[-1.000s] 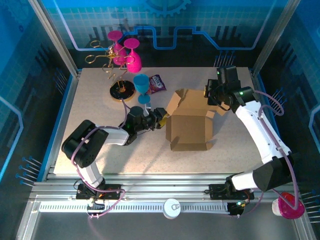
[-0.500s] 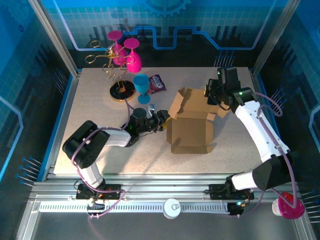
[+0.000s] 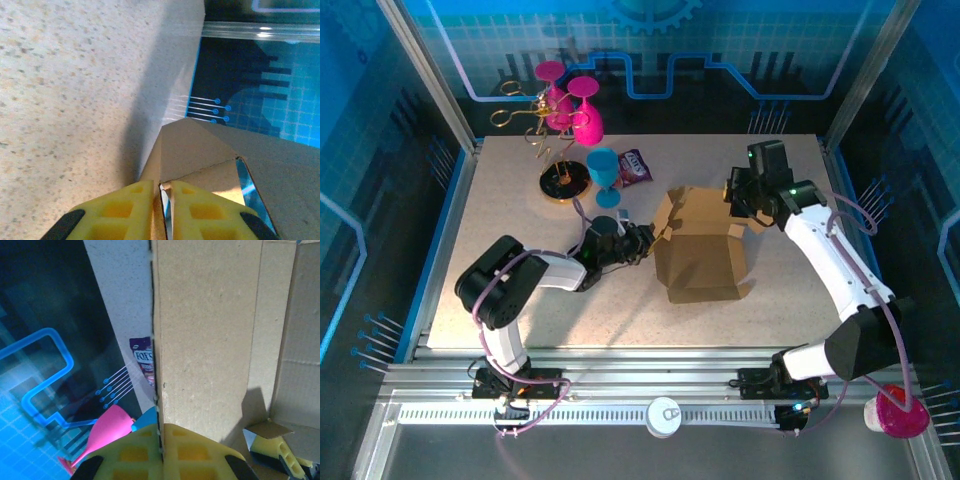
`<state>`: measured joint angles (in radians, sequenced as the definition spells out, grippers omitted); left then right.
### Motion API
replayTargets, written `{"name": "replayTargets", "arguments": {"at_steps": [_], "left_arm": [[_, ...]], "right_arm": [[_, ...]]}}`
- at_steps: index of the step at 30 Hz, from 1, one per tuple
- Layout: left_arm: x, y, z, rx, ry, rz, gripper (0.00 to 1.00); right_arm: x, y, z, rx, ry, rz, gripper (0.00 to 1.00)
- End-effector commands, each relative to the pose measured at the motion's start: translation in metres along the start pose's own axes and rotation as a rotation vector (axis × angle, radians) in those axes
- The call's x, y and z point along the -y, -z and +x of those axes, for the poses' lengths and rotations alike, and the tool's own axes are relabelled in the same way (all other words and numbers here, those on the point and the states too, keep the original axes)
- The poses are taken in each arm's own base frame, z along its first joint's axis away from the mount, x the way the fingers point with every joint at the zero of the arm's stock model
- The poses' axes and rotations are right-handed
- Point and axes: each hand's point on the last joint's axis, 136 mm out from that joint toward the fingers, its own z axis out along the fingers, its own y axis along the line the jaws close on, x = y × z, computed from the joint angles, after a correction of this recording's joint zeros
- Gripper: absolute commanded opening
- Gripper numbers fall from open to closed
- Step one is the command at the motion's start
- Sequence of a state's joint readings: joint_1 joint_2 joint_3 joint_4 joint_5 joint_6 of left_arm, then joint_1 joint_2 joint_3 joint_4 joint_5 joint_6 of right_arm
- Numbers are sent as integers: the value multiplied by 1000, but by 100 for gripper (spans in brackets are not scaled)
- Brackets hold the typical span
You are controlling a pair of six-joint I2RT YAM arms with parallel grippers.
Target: Fold the paper box
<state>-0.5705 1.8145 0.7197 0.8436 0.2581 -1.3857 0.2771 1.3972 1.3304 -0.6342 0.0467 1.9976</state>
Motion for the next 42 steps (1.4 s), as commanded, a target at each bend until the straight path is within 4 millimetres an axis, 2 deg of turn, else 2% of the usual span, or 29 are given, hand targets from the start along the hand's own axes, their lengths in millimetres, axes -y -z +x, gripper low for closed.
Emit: {"name": "replayTargets", "arguments": {"at_steps": [1,6,9,11,15,19,21,24,26,29,33,37,42], "left_arm": [[4,-7,-5,21,-18,14,17],[-8,-5,-5,27,5,-1,22],[-24,7,-7,49,32,-60,39],[-40,21,-8,66,56,-129,50],[-67,54,-2,61,89,-257,57],[-81,92,10,56,91,-352,59],[-76,110,9,73,64,-374,59],[-57,136,2,108,-17,-391,57],[-41,147,-5,120,-57,-380,55],[-33,156,-11,115,-93,-394,54],[-29,156,-13,107,-125,-397,52],[-27,149,-14,89,-152,-383,49],[-21,129,-14,38,-231,-351,48]], "right_arm": [[11,-2,14,-43,14,-3,0],[16,-8,11,-24,24,-5,0],[12,-13,5,3,67,-32,0],[6,-21,2,11,103,-67,0],[-2,-39,1,13,167,-119,0],[-15,-48,9,7,256,-203,0],[-14,-50,11,7,287,-217,0],[-9,-56,15,-1,353,-251,0],[-6,-60,18,-8,382,-303,0],[7,-67,20,-25,399,-323,0],[25,-78,17,-34,418,-326,0],[38,-88,12,-54,402,-326,0],[39,-86,10,-50,404,-314,0]]}}
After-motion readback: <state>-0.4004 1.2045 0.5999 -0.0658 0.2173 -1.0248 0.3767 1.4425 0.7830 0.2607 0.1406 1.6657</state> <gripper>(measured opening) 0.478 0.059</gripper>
